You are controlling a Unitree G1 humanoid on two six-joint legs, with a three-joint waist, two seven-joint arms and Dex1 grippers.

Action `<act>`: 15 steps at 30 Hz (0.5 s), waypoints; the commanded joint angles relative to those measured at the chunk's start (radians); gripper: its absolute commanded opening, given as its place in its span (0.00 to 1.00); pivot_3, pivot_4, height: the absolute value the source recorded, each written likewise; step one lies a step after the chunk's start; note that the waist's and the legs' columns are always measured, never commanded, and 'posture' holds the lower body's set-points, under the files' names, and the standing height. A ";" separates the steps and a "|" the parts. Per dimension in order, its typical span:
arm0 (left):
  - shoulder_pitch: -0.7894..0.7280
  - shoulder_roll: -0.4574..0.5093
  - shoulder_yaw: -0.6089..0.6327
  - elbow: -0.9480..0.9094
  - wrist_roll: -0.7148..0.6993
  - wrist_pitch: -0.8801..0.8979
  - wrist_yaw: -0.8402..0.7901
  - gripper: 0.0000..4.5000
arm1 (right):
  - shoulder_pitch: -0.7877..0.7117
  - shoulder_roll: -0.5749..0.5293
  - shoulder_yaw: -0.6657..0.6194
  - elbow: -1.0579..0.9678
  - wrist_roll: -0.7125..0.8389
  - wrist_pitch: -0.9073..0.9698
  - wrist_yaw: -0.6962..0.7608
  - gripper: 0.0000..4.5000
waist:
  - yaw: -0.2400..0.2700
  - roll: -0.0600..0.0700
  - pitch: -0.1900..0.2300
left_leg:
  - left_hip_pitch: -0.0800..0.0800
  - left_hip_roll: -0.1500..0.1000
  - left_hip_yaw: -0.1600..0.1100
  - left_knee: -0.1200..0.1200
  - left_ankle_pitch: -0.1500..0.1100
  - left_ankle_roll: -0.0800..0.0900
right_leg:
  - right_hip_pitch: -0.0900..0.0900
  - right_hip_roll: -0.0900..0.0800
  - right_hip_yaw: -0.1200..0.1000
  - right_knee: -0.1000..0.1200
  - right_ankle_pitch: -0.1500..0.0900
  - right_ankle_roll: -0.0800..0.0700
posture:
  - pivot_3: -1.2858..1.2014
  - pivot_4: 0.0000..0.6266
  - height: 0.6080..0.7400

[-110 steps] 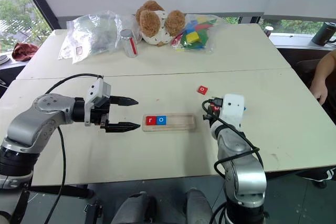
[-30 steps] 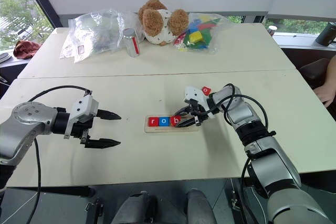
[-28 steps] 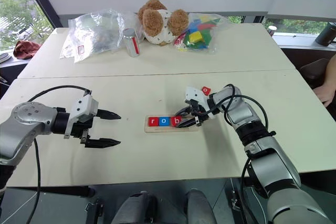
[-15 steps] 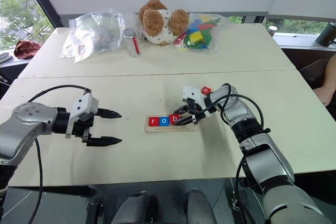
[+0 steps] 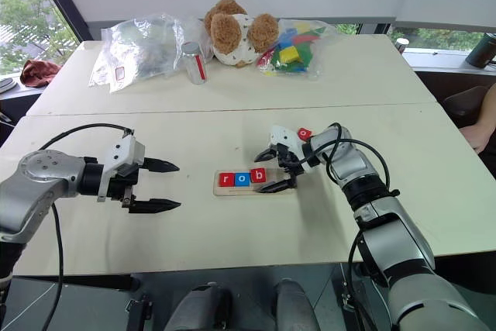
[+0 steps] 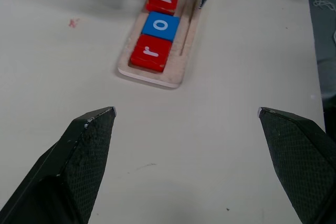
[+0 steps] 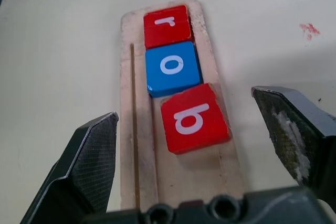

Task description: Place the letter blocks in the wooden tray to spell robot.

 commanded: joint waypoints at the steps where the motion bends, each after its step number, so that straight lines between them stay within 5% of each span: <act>1: -0.016 -0.002 0.016 0.000 -0.003 -0.009 0.004 1.00 | 0.026 -0.009 -0.029 -0.068 0.028 0.022 0.005 0.99 | 0.001 0.000 0.000 | 0.000 0.000 0.000 0.000 0.000 0.000 | 0.000 0.000 0.000 0.000 0.000 0.000 | 0.52 0.24 1.00; 15: -0.034 -0.015 0.002 0.025 0.005 -0.014 0.001 1.00 | 0.097 -0.025 -0.044 -0.224 0.059 0.130 -0.028 0.99 | 0.001 0.000 0.000 | 0.000 0.000 0.000 0.000 0.000 0.000 | 0.000 0.000 0.000 0.000 0.000 0.000 | 0.52 0.24 1.00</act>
